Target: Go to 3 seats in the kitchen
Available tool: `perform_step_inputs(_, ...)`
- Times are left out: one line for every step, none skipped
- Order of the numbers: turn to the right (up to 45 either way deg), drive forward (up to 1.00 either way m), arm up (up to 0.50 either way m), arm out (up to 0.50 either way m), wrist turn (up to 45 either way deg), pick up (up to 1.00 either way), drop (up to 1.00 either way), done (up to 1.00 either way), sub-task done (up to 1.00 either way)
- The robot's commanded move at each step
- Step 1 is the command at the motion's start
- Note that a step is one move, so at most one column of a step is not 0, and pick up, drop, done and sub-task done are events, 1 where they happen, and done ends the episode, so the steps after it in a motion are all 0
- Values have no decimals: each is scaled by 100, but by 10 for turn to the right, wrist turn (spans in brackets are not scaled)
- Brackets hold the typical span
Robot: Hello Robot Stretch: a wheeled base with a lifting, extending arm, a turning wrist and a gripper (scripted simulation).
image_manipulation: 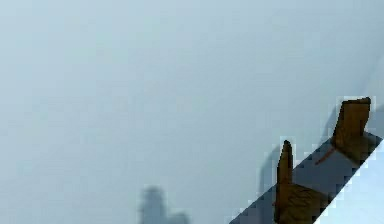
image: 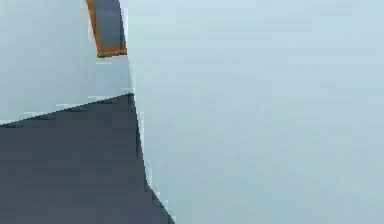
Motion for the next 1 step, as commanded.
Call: perform_step_inputs(-360, 0, 0, 0, 0, 0, 0, 0, 0)
